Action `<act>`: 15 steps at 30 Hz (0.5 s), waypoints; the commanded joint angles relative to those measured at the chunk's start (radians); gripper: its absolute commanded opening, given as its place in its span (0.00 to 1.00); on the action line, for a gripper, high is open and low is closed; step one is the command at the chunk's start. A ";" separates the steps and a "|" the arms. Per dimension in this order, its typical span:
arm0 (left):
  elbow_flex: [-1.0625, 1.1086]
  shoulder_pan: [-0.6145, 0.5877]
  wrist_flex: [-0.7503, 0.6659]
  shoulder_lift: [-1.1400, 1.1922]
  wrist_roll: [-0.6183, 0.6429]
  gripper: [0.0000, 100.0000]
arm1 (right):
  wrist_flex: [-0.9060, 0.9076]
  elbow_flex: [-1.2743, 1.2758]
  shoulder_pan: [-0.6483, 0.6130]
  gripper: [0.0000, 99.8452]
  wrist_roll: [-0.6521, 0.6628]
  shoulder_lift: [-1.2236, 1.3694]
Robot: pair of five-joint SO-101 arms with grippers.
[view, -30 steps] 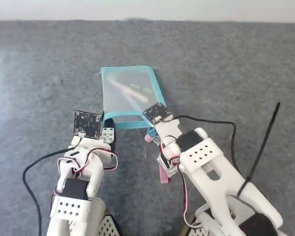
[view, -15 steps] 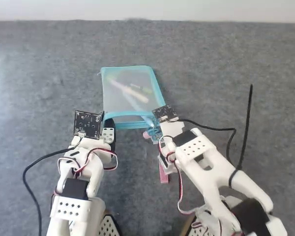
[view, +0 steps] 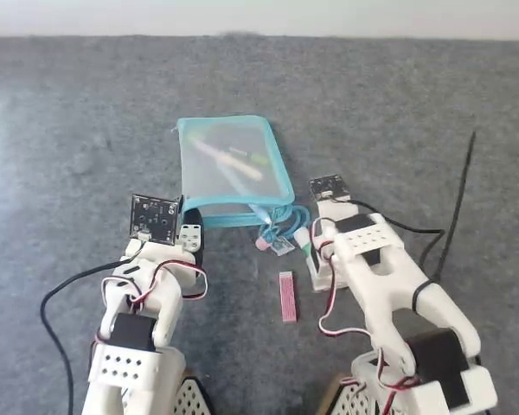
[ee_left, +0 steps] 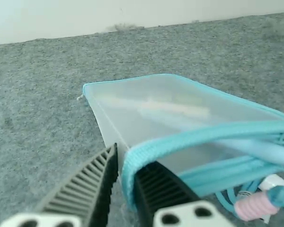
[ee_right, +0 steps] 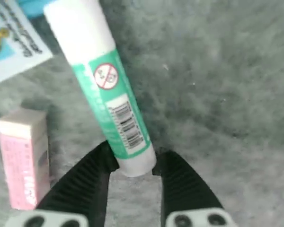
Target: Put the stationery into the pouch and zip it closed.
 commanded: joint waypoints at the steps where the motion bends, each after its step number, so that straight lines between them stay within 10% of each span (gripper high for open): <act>1: -0.015 0.008 -0.025 -0.011 -0.005 0.01 | -0.028 -0.035 0.012 0.00 0.046 0.001; 11: -0.015 0.009 -0.025 -0.014 -0.008 0.01 | 0.147 -0.149 0.182 0.03 0.213 0.001; 15: -0.015 0.011 -0.023 -0.014 -0.009 0.01 | 0.228 -0.172 0.214 0.18 0.328 0.001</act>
